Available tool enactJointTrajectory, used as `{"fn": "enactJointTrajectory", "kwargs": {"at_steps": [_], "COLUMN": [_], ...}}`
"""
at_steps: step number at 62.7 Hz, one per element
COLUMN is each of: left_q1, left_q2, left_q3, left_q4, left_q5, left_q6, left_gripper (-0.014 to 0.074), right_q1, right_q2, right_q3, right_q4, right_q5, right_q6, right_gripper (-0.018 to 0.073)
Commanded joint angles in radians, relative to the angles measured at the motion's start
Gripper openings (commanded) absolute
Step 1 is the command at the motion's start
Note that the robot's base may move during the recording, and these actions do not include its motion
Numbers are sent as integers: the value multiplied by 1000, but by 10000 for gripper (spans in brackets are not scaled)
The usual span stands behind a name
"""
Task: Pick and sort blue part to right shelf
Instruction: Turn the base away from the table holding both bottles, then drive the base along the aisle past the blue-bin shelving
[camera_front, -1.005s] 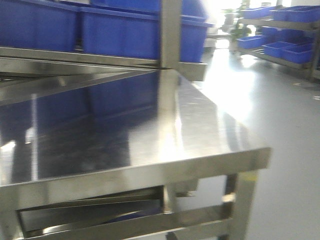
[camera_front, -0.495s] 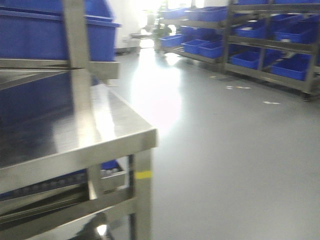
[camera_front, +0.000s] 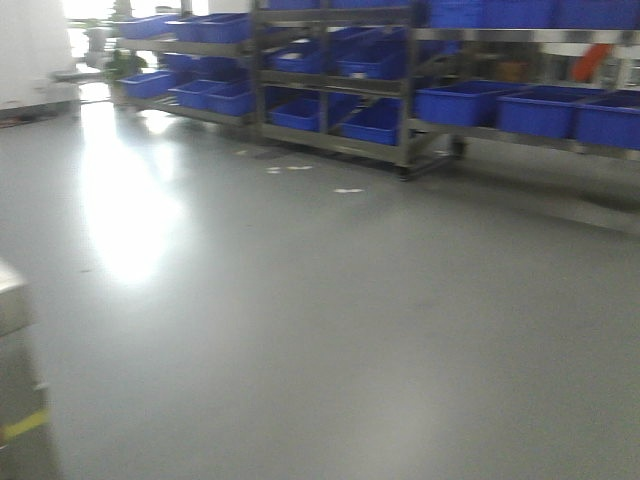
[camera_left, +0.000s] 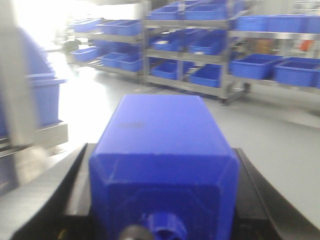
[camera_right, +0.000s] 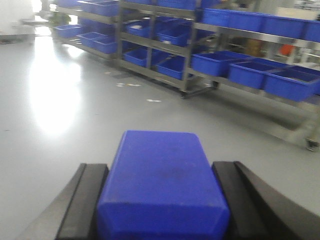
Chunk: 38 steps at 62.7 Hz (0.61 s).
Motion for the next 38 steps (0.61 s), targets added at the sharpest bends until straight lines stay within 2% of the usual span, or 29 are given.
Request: {"fn": "enactJointTrajectory", "kwargs": {"at_steps": [1,38], "left_q1": [-2,-2], "left_q2": [10,11], "left_q3": [-29,-27], "left_q4": [-7,-7], "left_q5": [-92,-92], "left_q6": [-3,-3], "left_gripper": [331,331], "right_q1": [-8,-8], "right_q2": [9,9], "right_q3": [-29,-29], "right_q4": [-4,-4], "right_q5": [-91,-91], "right_q6": [-6,-6], "right_gripper": [426,426]}}
